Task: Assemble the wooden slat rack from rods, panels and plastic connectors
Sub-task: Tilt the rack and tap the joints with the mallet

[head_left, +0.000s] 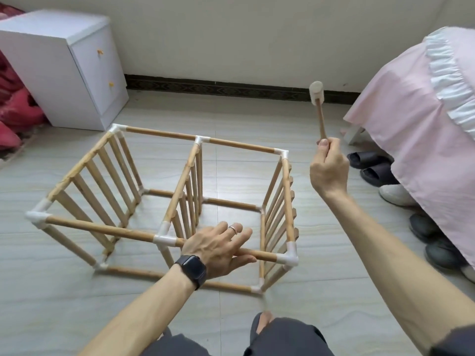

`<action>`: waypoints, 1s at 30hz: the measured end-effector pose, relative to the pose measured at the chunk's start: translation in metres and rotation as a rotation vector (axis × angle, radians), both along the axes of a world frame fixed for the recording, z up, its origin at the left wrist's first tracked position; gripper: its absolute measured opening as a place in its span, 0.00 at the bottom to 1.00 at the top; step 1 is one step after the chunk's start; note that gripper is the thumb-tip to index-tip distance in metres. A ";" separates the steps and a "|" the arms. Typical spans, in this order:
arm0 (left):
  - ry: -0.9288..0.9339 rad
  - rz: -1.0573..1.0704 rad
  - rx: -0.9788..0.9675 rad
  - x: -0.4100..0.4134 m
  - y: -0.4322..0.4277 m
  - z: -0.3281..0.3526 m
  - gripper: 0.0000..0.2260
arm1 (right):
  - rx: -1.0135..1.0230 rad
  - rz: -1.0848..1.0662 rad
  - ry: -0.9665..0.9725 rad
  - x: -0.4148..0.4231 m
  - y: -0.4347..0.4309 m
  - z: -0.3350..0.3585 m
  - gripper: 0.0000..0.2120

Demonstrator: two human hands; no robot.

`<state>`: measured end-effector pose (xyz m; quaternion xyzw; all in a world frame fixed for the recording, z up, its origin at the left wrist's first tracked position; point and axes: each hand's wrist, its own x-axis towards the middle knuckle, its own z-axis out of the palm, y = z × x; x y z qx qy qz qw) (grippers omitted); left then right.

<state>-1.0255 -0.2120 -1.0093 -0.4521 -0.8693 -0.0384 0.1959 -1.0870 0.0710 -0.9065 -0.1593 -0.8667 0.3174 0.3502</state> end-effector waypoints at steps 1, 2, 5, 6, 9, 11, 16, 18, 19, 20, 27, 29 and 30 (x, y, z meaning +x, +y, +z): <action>0.007 -0.022 -0.003 -0.002 0.000 0.000 0.23 | -0.025 0.002 -0.044 -0.004 0.001 -0.005 0.15; 0.009 -0.037 -0.013 -0.004 0.001 0.002 0.23 | -0.015 0.019 -0.189 -0.009 0.002 -0.013 0.17; -0.005 -0.045 -0.043 -0.007 0.004 0.011 0.22 | 0.134 0.014 -0.688 -0.018 0.008 -0.021 0.22; -0.015 -0.047 -0.057 -0.008 0.005 0.013 0.22 | 0.121 0.022 -0.620 -0.023 0.010 -0.021 0.22; -0.017 -0.078 -0.136 -0.011 0.006 0.013 0.23 | -0.037 0.041 -0.143 -0.032 0.004 -0.019 0.18; 0.011 -0.110 -0.180 -0.015 0.005 0.011 0.25 | -0.015 0.041 -0.173 -0.039 0.003 -0.016 0.18; 0.040 -0.173 -0.226 -0.025 0.009 0.005 0.35 | 0.065 -0.015 -0.657 -0.045 0.010 -0.013 0.21; 0.038 -0.164 -0.221 -0.033 0.013 0.003 0.36 | -0.070 0.041 -0.435 -0.026 0.006 -0.009 0.20; 0.033 -0.149 -0.221 -0.038 0.017 0.003 0.36 | -0.136 0.060 -0.360 -0.009 0.003 -0.009 0.20; 0.021 -0.124 -0.223 -0.044 0.022 0.004 0.37 | -0.175 0.081 -0.322 0.011 -0.001 -0.011 0.19; -0.142 0.144 -0.185 -0.062 0.061 0.004 0.46 | -0.175 0.131 -0.389 0.154 -0.017 -0.056 0.15; -0.159 0.165 -0.186 -0.054 0.062 0.001 0.47 | -0.204 0.091 -0.247 0.174 -0.018 -0.059 0.14; -0.165 0.174 -0.191 -0.050 0.061 -0.001 0.47 | -0.220 0.072 -0.185 0.180 -0.018 -0.060 0.13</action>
